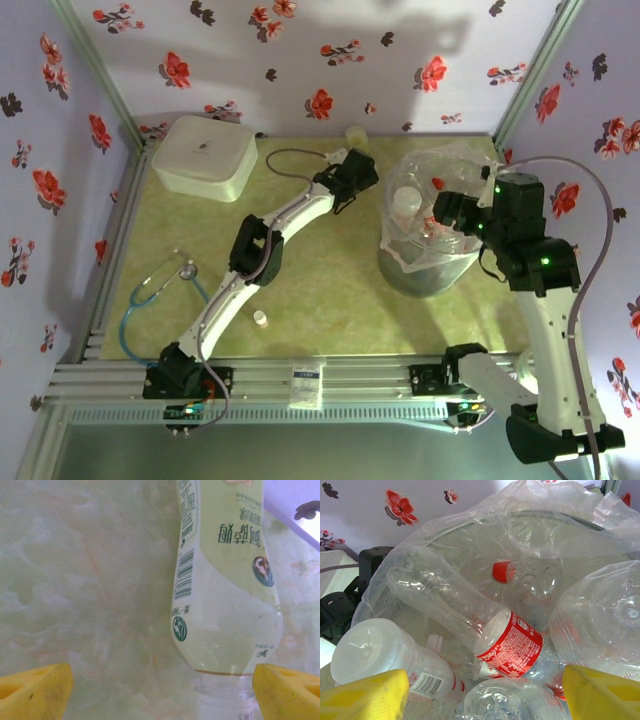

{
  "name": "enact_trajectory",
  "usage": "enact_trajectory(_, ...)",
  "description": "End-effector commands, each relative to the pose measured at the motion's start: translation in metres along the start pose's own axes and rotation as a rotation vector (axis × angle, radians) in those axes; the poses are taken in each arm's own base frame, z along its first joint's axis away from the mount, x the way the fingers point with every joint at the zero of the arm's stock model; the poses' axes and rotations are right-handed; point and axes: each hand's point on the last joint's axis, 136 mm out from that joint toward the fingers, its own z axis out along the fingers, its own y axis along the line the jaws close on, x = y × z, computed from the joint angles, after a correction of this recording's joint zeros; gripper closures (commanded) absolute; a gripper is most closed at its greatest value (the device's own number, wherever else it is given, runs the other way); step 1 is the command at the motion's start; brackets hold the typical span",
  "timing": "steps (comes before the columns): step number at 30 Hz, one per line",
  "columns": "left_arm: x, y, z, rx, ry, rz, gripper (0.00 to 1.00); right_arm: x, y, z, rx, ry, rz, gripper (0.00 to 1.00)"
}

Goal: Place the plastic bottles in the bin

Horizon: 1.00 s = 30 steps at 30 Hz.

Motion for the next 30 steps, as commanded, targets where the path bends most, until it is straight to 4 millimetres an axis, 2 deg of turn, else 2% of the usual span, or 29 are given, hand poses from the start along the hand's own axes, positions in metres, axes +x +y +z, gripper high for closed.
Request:
enact_trajectory(1,0.002,-0.010,0.006,0.046,-0.029,0.011,0.07,0.000,-0.004,0.002,0.020,-0.010,-0.016,0.19)
enact_trajectory(6,0.005,-0.012,0.018,0.082,-0.045,-0.081,0.07,0.001,-0.007,0.002,0.035,-0.009,-0.030,0.19)
enact_trajectory(12,0.024,-0.011,0.025,0.110,0.012,-0.137,0.05,0.002,-0.012,0.001,0.060,-0.014,-0.047,0.19)
enact_trajectory(18,0.047,-0.008,0.022,0.170,0.082,-0.281,0.06,0.004,-0.016,0.004,0.074,-0.015,-0.055,0.19)
enact_trajectory(24,0.063,-0.025,0.021,0.244,0.153,-0.387,0.09,0.004,-0.016,0.005,0.077,-0.015,-0.061,0.18)
enact_trajectory(30,0.072,-0.036,0.007,0.277,0.191,-0.434,0.10,0.002,-0.019,-0.002,0.093,-0.032,-0.073,0.18)
